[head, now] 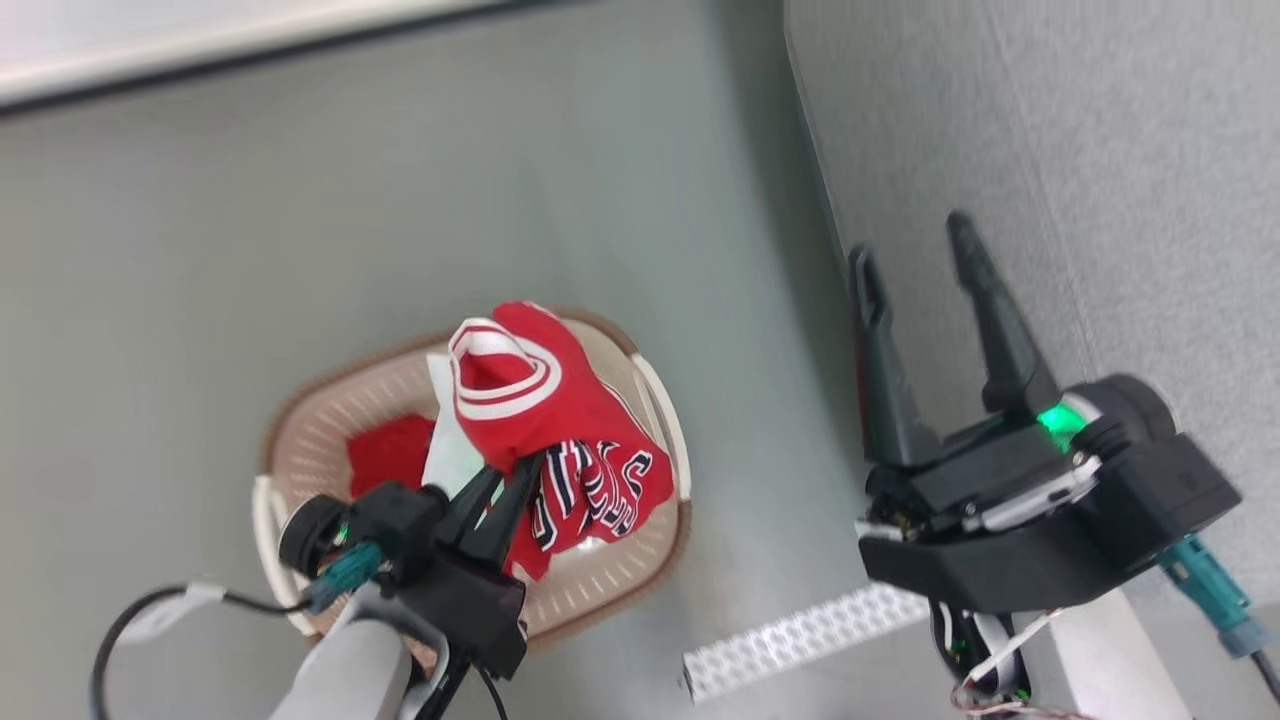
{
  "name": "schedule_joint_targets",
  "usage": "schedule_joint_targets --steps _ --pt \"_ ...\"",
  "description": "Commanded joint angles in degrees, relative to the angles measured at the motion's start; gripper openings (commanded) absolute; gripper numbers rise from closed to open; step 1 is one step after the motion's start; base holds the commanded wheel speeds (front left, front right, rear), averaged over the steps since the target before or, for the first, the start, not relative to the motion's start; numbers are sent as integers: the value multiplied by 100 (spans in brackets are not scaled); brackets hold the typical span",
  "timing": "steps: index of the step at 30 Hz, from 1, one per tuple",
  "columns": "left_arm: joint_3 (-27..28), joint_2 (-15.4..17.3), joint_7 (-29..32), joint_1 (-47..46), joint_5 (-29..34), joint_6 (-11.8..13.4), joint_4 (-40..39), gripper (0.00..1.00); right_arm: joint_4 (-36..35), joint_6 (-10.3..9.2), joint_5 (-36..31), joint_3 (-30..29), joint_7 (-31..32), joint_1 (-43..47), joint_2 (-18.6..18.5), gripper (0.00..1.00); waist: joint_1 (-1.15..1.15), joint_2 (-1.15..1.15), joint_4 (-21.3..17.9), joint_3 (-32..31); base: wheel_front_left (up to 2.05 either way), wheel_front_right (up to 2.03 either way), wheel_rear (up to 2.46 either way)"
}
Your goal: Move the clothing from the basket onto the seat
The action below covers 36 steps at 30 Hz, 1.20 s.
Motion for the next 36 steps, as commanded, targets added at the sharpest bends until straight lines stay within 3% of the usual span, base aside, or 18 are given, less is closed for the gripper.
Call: schedule_joint_targets --steps 1,21,36 --pt "191 -60 -30 261 90 -26 -194 0 65 4 37 34 -11 159 -78 100 2 0 389 -733 0 0 0" --pt "1569 -335 -30 1430 619 -94 -1917 0 566 4 333 426 -11 1016 -276 100 2 0 471 -2248 0 0 0" --pt "1387 -82 -30 1362 764 -100 -2431 0 747 4 566 745 -11 1119 -350 100 2 0 253 -2606 0 0 0"
